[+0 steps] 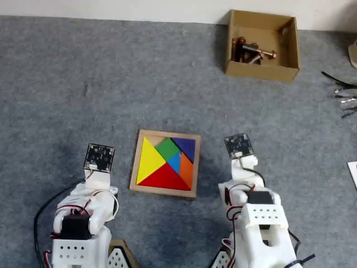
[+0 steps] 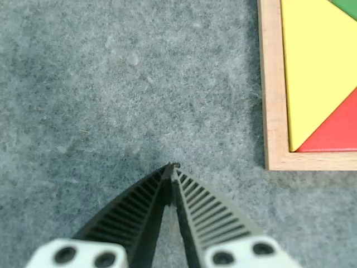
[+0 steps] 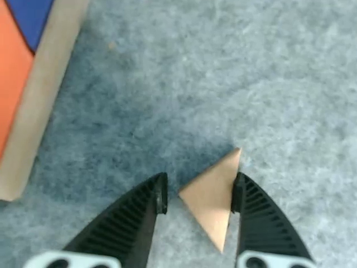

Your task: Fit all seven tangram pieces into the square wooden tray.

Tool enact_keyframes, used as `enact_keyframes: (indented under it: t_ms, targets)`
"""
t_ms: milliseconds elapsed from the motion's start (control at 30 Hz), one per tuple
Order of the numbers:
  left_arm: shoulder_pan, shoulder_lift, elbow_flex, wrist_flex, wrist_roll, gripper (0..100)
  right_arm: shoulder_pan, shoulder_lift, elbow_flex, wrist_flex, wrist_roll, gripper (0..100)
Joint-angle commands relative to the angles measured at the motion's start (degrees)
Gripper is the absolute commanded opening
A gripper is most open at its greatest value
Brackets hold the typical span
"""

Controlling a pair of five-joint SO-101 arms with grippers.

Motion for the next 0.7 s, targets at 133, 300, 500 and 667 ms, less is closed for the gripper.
enact_keyframes:
  t_ms: [133,300,500,667]
  targets:
    - [-0.48,-0.31,1.10,0.26,-0.26,1,-0.40,0.22,0.48,-2.24,0.18,18.3]
    - [-0.48,-0.31,1.10,0.26,-0.26,1,-0.40,0.22,0.66,-2.33,0.18,13.8]
    - [-0.48,-0.31,1.10,0.26,-0.26,1,-0.31,-0.04,0.66,-2.33,0.26,4.8]
    - [-0.48,-0.31,1.10,0.26,-0.26,1,-0.31,-0.22,0.48,-2.24,0.35,4.8]
